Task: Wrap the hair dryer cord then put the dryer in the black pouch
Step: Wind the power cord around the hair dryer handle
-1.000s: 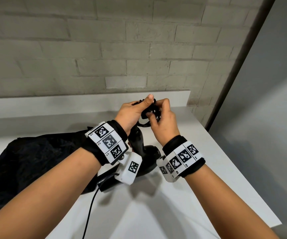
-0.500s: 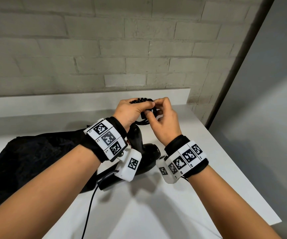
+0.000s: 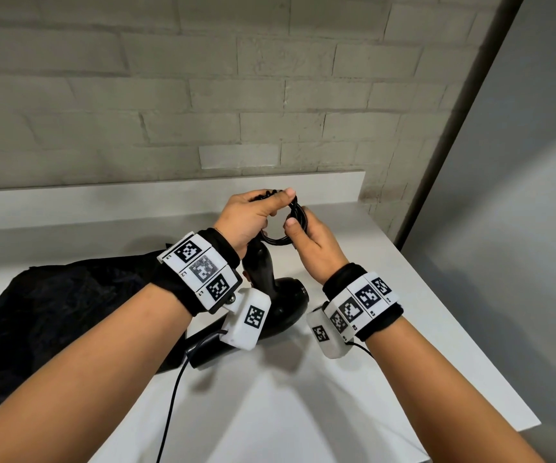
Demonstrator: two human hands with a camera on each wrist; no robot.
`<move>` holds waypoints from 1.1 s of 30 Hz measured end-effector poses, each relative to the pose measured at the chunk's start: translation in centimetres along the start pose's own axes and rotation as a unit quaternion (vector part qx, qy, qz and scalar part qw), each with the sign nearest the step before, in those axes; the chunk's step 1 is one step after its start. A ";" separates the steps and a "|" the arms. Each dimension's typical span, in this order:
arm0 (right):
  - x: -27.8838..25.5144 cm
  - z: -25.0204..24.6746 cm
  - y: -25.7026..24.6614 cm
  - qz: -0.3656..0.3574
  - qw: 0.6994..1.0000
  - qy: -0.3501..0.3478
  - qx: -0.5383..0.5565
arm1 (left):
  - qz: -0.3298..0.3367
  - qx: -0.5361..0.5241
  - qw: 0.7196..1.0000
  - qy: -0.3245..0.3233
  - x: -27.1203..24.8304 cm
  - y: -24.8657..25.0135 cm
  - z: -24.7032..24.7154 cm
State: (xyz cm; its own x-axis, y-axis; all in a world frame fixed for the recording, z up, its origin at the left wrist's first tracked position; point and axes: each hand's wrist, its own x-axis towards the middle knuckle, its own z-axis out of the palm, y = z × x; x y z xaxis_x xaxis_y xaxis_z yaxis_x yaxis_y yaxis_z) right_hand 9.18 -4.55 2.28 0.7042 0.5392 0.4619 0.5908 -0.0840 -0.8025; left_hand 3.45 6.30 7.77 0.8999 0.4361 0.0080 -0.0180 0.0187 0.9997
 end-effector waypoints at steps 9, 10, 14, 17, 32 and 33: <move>-1.1 -2.3 0.7 -0.019 0.995 -0.040 -0.094 | 0.041 0.025 0.999 0.012 0.2 -0.6 0.3; -1.4 -2.4 0.7 -0.011 0.996 -0.039 -0.085 | 0.045 0.019 0.999 0.014 0.3 -0.7 0.3; -2.7 -2.2 1.2 0.048 0.992 -0.002 -0.120 | 0.044 0.012 0.999 0.014 0.5 -0.8 0.0; -3.7 -1.8 1.7 0.101 0.982 0.000 -0.158 | 0.024 0.000 0.999 0.022 0.6 -0.7 0.0; -3.5 1.4 4.3 0.166 0.877 -0.358 -0.273 | 0.061 -0.013 0.998 0.007 -0.4 -0.9 0.1; -3.5 1.4 4.1 0.169 0.881 -0.356 -0.263 | 0.064 -0.008 0.998 0.003 -0.5 -0.9 0.1</move>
State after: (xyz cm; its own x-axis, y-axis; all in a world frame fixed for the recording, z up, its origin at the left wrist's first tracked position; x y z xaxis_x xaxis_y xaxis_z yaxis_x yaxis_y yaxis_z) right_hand 8.64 -5.60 -3.15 0.5608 0.7816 -0.2733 0.6275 -0.6166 -0.4755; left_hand 3.05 6.02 6.92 0.8868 0.4420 0.1350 -0.1394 -0.0227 0.9900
